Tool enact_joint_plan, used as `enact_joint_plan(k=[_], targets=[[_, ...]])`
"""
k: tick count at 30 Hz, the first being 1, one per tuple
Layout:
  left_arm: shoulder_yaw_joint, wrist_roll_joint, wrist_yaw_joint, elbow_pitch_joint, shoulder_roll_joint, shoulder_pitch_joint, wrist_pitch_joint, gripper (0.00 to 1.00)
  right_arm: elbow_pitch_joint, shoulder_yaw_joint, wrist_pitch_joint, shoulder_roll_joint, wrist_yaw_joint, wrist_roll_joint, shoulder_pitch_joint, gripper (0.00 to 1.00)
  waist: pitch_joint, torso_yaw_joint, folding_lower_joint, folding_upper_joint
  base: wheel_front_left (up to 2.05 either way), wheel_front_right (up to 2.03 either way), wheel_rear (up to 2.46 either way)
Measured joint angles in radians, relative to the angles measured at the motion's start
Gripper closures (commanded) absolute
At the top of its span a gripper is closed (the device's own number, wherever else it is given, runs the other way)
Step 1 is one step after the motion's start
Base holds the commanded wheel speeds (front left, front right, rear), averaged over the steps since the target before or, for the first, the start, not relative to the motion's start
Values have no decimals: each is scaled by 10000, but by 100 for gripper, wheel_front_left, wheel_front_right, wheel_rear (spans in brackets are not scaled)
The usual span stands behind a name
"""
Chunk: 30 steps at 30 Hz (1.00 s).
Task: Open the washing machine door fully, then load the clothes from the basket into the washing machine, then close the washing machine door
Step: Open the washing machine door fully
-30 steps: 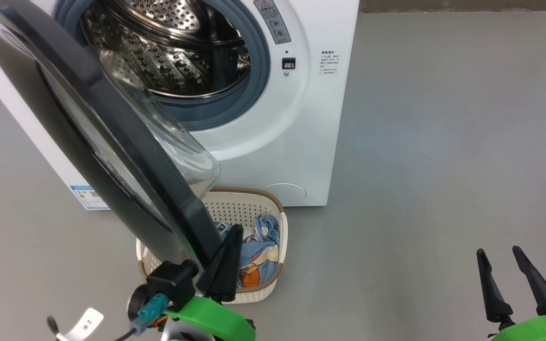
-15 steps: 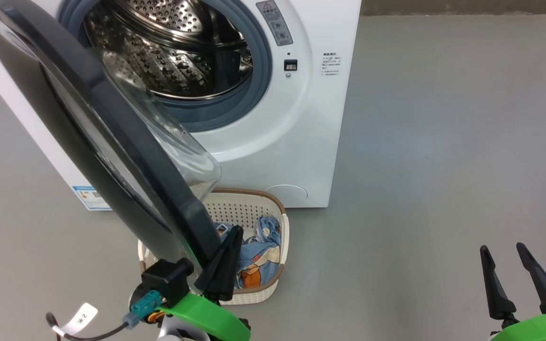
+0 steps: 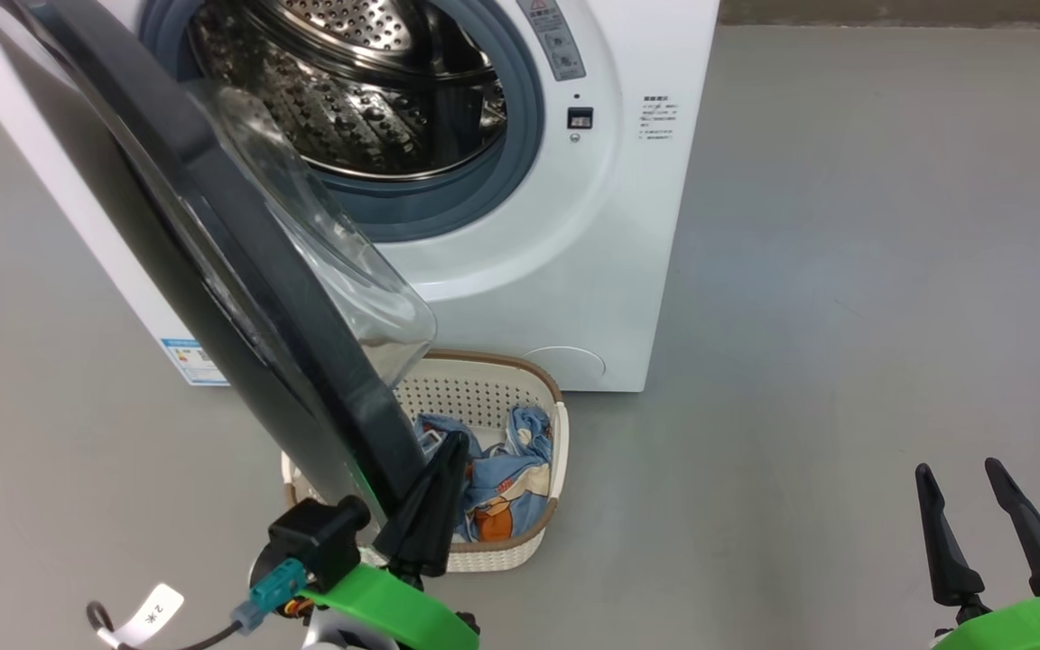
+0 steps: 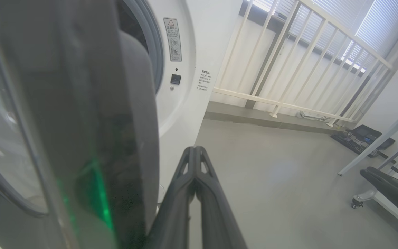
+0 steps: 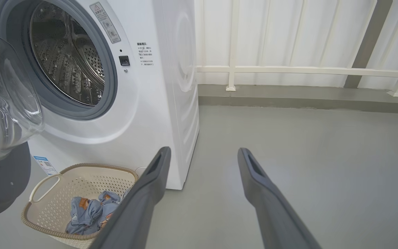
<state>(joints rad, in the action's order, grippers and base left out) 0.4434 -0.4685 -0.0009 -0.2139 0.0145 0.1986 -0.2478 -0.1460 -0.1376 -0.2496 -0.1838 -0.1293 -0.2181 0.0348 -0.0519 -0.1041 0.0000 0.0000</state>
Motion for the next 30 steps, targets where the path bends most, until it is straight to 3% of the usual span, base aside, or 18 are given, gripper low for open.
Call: enact_joint_plan(k=[11,30], targets=[[-186,180,-19,585,50,-501,-2,100,50,-38,0,2,0,2,-1,0,-53,-524,0,0,0,0,0],[-462,424,709,1590,700,-1275,109,100,121,-36,0,-46,0,15,7,0,-119,-1712,0,0,0,0,0]])
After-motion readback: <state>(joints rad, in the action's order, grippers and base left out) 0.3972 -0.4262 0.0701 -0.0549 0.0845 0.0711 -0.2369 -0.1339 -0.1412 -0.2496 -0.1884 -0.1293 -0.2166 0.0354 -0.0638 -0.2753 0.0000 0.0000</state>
